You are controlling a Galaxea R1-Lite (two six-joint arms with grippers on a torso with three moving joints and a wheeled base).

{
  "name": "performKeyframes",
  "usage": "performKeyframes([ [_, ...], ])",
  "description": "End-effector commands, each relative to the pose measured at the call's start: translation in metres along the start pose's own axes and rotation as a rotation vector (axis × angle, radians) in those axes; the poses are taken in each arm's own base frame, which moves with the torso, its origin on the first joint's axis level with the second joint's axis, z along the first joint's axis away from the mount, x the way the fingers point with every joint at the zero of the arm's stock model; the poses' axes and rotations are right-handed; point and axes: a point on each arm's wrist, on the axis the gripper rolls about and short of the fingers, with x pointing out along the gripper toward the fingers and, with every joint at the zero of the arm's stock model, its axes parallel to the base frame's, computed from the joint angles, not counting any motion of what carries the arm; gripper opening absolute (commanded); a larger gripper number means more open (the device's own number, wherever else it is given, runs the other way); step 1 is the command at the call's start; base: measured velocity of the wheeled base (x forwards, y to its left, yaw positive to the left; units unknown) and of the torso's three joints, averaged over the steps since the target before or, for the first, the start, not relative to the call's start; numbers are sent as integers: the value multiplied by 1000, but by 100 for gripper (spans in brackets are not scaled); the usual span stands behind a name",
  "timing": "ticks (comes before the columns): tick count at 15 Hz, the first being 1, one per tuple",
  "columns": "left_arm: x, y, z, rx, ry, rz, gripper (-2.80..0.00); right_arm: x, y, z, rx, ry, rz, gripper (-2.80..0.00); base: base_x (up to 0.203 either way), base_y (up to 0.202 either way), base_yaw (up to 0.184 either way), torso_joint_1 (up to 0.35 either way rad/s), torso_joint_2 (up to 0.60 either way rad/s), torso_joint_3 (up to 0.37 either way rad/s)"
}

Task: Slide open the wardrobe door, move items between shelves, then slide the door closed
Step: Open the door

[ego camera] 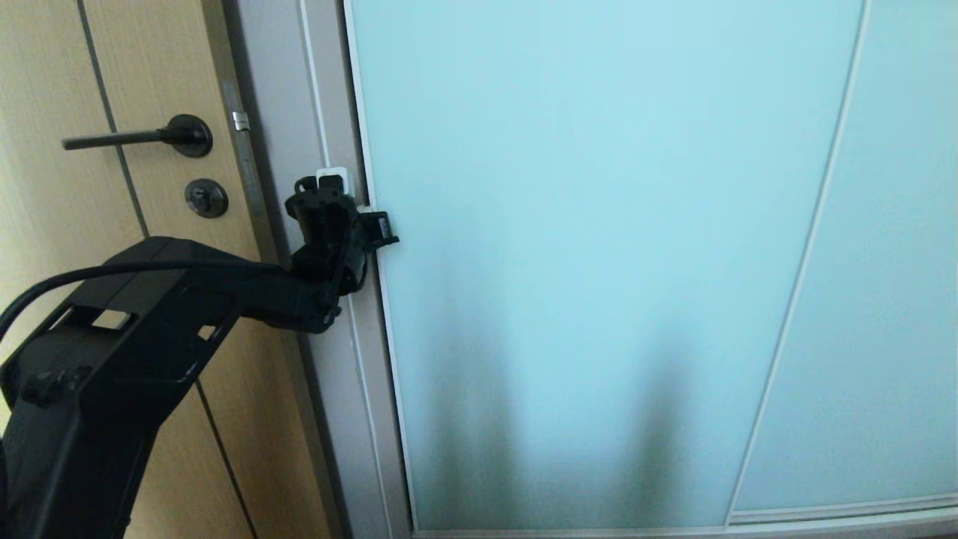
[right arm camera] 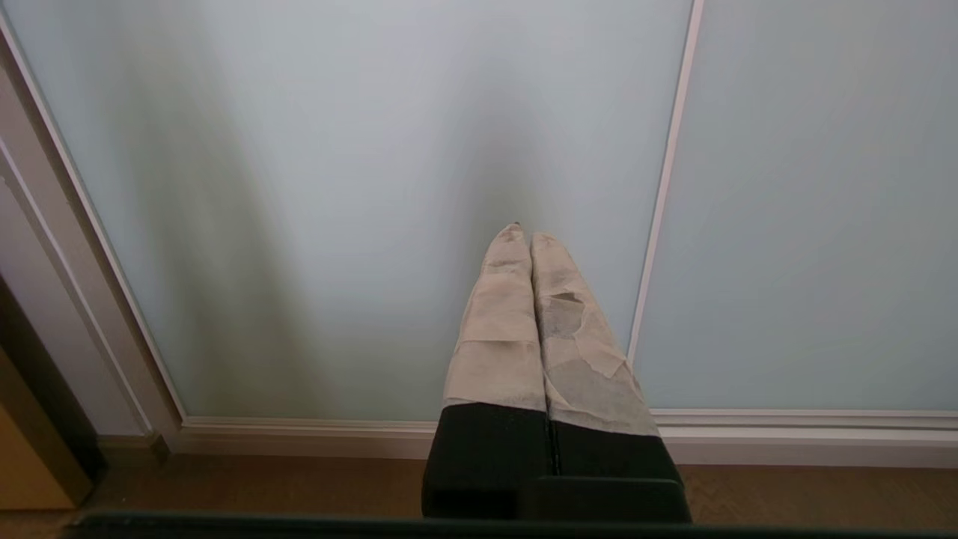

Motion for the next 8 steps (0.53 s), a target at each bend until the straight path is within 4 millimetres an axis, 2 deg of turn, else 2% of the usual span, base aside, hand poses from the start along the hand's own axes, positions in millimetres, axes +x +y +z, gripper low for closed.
performKeyframes([
  [1, 5, -1, -9, 1, 4, 3, -280, 0, 0, 0, 1, 2, 0, -280, 0, 0, 0, 0, 0, 0],
  [8, 15, -3, -26, 4, 20, 3, -280, 0, 0, 0, 0, 2, 0, -280, 0, 0, 0, 0, 0, 0],
])
